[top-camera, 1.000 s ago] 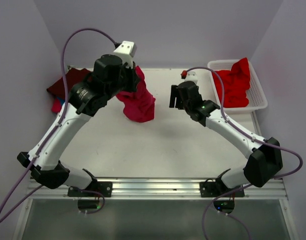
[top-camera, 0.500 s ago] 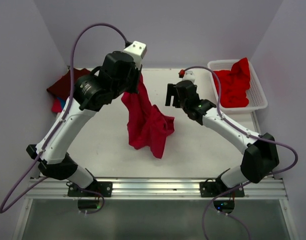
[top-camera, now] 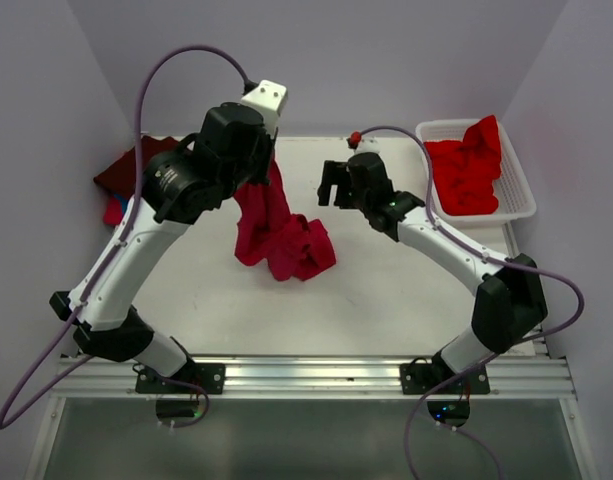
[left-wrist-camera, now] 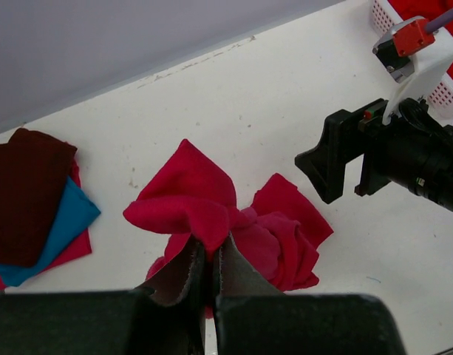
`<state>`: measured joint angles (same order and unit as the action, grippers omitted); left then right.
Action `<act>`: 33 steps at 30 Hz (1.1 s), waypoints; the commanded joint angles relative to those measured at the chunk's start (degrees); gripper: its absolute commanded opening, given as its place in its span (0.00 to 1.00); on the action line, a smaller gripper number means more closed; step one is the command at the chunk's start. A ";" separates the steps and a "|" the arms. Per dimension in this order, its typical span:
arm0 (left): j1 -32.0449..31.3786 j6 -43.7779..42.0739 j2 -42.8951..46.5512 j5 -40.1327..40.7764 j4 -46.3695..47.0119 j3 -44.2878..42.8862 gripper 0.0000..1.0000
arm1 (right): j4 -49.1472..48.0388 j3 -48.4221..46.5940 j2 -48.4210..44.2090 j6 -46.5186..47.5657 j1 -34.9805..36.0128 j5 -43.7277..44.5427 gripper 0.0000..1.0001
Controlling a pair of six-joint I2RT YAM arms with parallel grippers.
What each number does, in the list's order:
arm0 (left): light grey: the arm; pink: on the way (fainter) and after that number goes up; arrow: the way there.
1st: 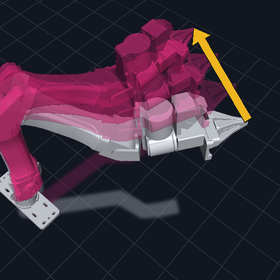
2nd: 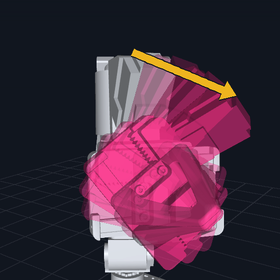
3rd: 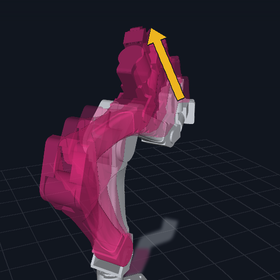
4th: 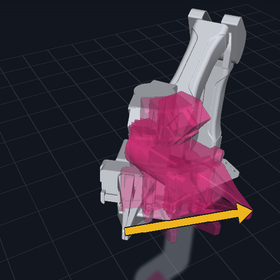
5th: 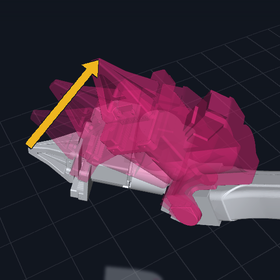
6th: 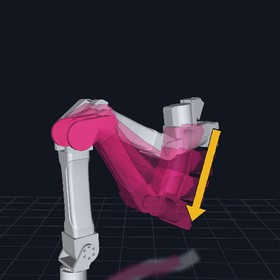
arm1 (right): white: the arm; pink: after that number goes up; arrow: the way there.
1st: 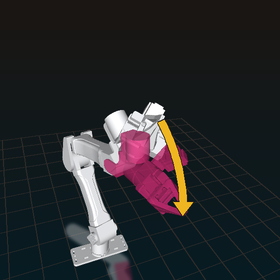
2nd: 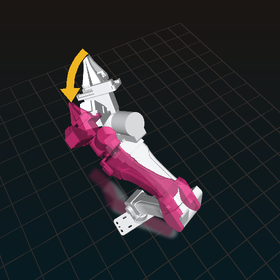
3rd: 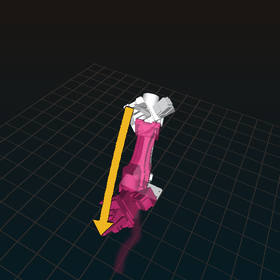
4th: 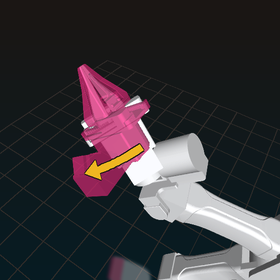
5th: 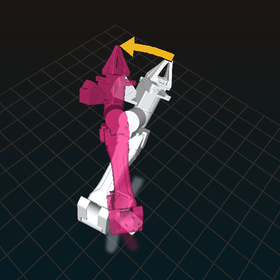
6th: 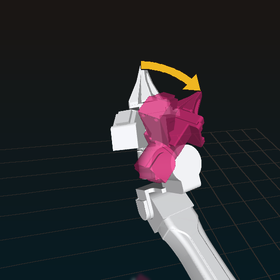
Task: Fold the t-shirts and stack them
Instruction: Flatten the tshirt out
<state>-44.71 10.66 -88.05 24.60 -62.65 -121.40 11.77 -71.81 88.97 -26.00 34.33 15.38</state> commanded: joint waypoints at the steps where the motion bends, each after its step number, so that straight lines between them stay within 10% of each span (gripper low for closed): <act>1: -0.20 -2.22 2.89 3.08 2.36 -2.61 0.00 | -4.20 -3.24 4.17 -1.85 -0.84 -14.63 0.84; 6: -0.20 -1.87 2.53 2.30 1.57 -1.82 0.00 | -11.49 -2.72 8.85 -6.51 -0.93 -31.17 0.78; 16: -0.20 -1.60 5.34 4.49 3.24 1.78 0.00 | -19.67 5.09 7.36 -13.46 -0.84 -40.68 0.31; 25: -0.20 -1.78 5.61 6.16 4.56 3.10 0.00 | -28.47 22.58 3.41 -20.14 1.97 -48.60 0.21; 33: -0.12 -1.51 5.87 6.95 5.79 3.98 0.00 | -16.79 32.25 -3.89 -15.05 8.56 -48.51 0.21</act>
<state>-44.71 9.85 -83.70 29.34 -61.30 -117.25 -9.34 -41.25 88.66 -42.98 41.08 -30.26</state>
